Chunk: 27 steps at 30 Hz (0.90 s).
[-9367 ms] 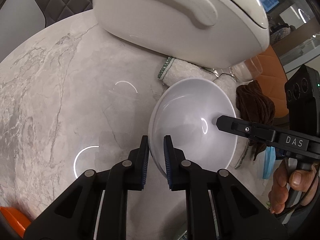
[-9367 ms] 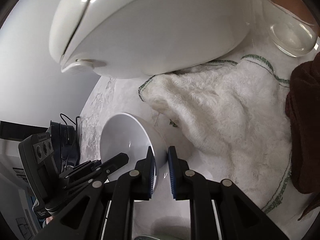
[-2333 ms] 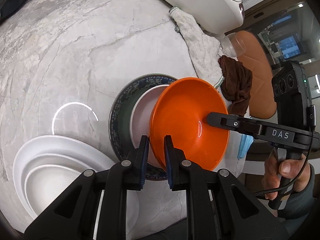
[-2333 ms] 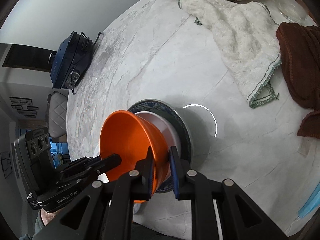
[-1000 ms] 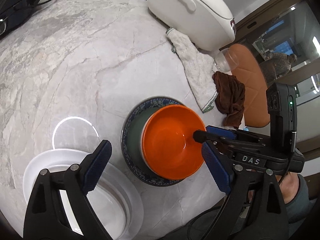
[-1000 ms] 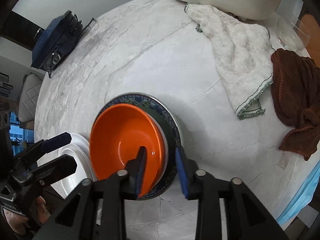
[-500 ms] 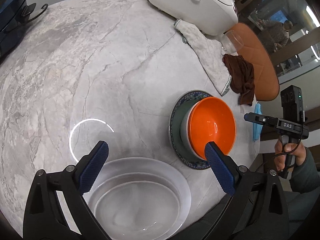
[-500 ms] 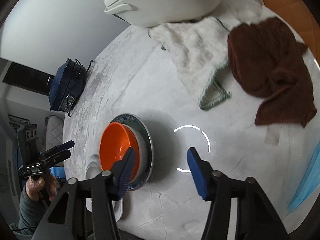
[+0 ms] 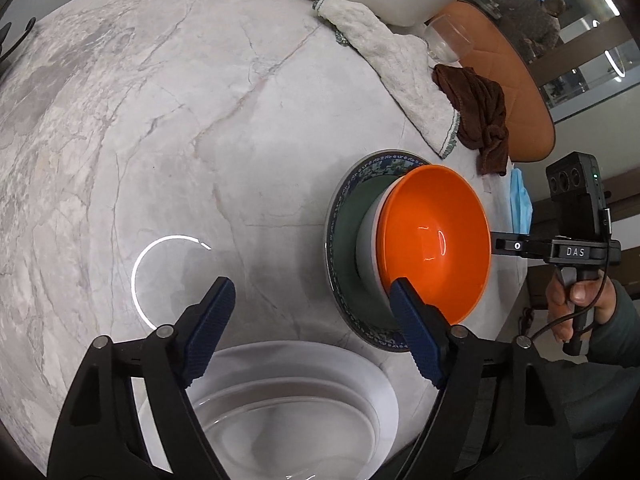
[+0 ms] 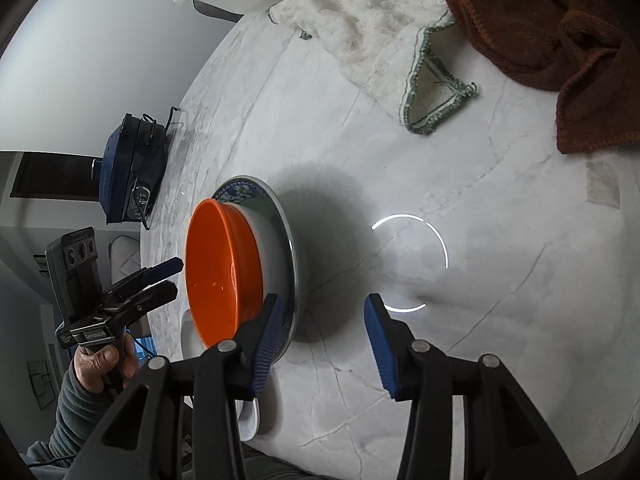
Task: Organize plates and bowls
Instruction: 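Grip the rim of the nested bowl stack with both tools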
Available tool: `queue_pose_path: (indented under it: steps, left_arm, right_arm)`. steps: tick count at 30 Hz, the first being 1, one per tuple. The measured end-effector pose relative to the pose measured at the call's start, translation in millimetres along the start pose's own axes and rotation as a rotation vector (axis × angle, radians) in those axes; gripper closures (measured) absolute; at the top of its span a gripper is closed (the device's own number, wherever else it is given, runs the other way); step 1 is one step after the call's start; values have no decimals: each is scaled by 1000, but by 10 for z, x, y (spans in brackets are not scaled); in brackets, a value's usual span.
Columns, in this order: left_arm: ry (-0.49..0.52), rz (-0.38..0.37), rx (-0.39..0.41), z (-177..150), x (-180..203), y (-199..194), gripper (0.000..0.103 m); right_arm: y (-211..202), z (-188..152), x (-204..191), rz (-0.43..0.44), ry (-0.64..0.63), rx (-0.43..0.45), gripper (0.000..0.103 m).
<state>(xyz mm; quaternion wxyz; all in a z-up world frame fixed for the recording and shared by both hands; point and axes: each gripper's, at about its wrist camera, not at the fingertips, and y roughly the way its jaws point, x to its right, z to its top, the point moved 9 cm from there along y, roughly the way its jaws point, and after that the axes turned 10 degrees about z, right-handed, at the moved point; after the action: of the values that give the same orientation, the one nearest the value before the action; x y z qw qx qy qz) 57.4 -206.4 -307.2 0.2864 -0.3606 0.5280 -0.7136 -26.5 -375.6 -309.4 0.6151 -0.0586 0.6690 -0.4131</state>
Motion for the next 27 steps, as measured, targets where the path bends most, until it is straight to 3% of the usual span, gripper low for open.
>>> queue_pose_path:
  steps: [4,6,8,16,18,27]
  left_arm:
    - [2,-3,-10,49,-22,77,30]
    - [10,-5,-23,63,-4,138,46]
    - [19,-12,-37,62,13,199,54]
    - [48,-17,-69,71,87,374,62]
    - [46,-33,-67,92,96,395,70]
    - [60,-55,-60,158,127,397,81]
  right_arm:
    - [74,-2,2,-9,-5,-15,56]
    - [114,-6,16,-14,-4,-25,57]
    - [156,-9,26,-8,2,-32,59]
    - [259,32,52,15,7,-40,61]
    - [287,44,48,22,4,-42,63]
    - [311,42,57,81,8,-22,73]
